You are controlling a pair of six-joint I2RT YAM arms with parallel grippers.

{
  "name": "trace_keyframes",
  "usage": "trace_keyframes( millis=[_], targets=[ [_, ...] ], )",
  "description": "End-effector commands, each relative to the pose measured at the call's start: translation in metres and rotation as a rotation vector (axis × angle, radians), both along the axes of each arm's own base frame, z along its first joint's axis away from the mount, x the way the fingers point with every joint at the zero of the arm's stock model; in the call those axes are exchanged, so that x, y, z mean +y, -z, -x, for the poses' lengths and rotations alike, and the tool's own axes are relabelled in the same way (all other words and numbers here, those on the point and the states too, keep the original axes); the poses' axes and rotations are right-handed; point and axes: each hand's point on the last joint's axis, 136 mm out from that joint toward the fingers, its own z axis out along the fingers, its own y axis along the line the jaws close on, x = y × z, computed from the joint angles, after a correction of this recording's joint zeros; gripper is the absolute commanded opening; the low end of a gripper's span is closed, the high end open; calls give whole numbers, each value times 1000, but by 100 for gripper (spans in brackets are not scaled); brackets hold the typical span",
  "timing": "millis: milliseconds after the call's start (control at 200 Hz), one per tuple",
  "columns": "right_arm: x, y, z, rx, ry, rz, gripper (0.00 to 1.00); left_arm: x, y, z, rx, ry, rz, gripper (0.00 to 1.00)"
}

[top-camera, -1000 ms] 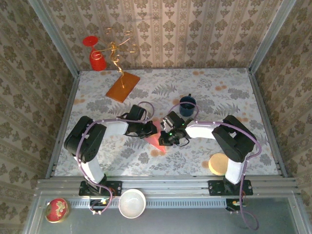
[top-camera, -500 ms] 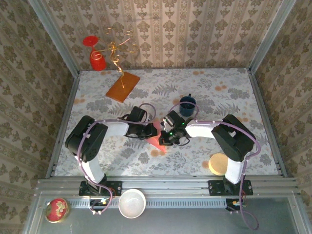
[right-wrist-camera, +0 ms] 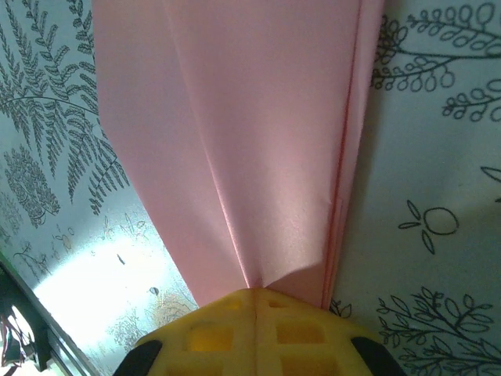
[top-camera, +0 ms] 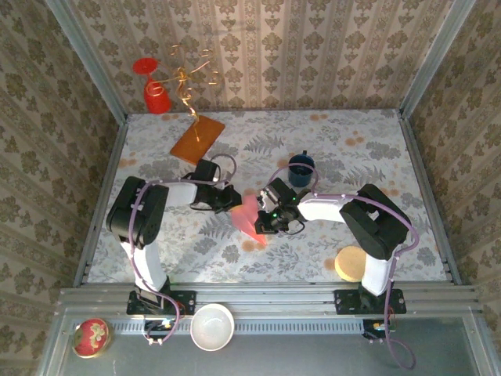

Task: Fold a paper plane with a square sheet of paper (pick it up from the middle)
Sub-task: Fourth fold the wing at the center of the table.

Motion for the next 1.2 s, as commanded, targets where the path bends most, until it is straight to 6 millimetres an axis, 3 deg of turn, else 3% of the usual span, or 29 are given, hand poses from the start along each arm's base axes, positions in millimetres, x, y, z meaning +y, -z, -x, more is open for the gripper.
trace_keyframes(
  millis=[0,190,340,525,645,860,1050,1195],
  targets=[
    [-87,71,61,210,14,395,2,36,20,-30,-50,-71,-131,12],
    [-85,70,61,207,17,387,1,56,19,-50,-74,-110,-183,12],
    [-82,68,58,201,21,371,2,58,0,-55,-112,-121,-172,12],
    [-69,59,50,179,25,316,2,36,-48,-34,-199,-102,-125,12],
    [-62,54,45,166,13,286,2,23,-58,-13,-217,-91,-113,12],
    [-55,47,43,151,-17,235,2,-19,-40,20,-158,23,-54,10],
    [-48,41,41,146,-30,186,2,-24,-18,21,-101,41,-83,8],
    [-44,35,36,135,-27,152,2,-15,1,22,-54,21,-151,7]
  ],
)
